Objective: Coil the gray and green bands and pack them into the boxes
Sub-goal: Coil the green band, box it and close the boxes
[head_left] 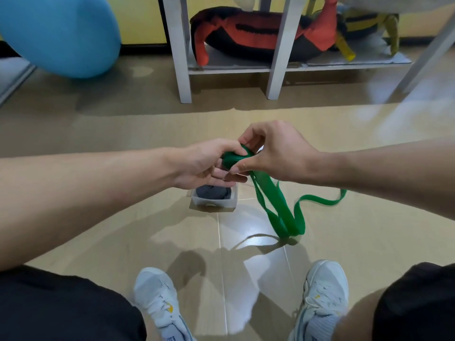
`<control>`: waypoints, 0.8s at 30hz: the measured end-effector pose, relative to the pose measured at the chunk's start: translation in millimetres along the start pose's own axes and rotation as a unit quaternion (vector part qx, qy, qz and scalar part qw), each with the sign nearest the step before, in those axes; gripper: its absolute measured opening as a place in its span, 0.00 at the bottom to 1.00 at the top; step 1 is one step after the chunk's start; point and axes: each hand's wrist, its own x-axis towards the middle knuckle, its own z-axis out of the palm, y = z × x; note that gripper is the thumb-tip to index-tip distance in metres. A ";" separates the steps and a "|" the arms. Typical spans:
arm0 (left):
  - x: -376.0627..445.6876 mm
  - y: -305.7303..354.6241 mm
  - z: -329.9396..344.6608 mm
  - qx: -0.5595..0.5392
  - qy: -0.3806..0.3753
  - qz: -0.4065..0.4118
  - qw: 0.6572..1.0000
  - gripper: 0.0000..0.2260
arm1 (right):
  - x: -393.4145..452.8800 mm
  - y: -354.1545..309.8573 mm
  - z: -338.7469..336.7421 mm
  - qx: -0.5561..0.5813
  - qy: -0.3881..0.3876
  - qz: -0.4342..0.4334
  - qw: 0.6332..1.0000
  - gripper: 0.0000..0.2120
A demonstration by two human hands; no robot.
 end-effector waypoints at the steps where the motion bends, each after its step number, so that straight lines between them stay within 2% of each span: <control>1: -0.3 2.1 3.0 0.003 0.000 0.001 1.000 0.10 | -1.2 0.4 -3.8 -0.014 0.003 0.000 1.000 0.18; 5: -3.6 9.4 17.2 0.016 0.009 0.001 1.000 0.12 | -9.5 0.8 -16.3 -0.073 0.016 0.004 0.997 0.17; 8: -10.4 13.8 24.2 0.030 0.040 -0.006 0.999 0.09 | -9.8 -0.4 -18.4 -0.079 0.017 0.004 0.997 0.16; 13: -25.4 18.8 25.7 0.044 0.082 -0.007 0.996 0.07 | -9.8 -5.2 -16.6 0.006 0.007 0.017 1.000 0.19; 18: -37.3 23.4 30.1 0.023 0.105 -0.004 0.994 0.07 | -10.4 -10.0 -20.1 0.140 -0.022 0.050 0.989 0.24; 22: -45.2 23.2 22.9 0.041 0.102 -0.018 0.994 0.10 | -11.9 -15.1 -20.6 0.180 -0.065 0.043 0.981 0.14; 24: -45.5 22.4 20.2 0.032 0.094 -0.025 0.995 0.11 | -12.6 -15.8 -20.3 0.175 -0.066 0.035 0.982 0.13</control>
